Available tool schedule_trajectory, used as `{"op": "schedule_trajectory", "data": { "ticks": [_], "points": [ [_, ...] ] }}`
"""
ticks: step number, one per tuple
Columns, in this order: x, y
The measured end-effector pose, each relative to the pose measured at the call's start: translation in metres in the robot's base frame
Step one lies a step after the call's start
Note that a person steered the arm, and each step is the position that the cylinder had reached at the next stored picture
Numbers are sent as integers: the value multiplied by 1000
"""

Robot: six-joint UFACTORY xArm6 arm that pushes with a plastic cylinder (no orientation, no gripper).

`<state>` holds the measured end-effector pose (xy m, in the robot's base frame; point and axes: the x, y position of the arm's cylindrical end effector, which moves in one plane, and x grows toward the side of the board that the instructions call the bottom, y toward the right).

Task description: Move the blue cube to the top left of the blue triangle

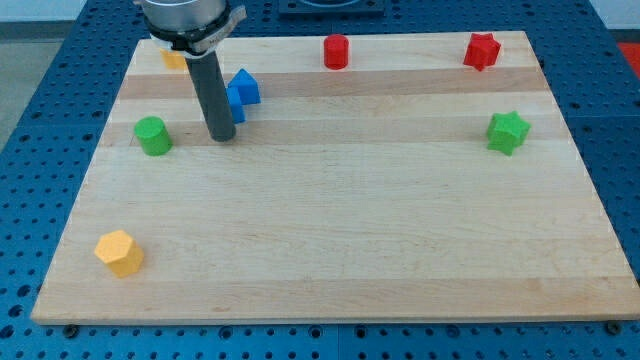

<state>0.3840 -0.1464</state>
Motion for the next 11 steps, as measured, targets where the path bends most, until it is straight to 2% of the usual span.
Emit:
{"op": "schedule_trajectory", "data": {
  "ticks": [5,11],
  "points": [
    [-66,-34],
    [-120,8]
  ]
}}
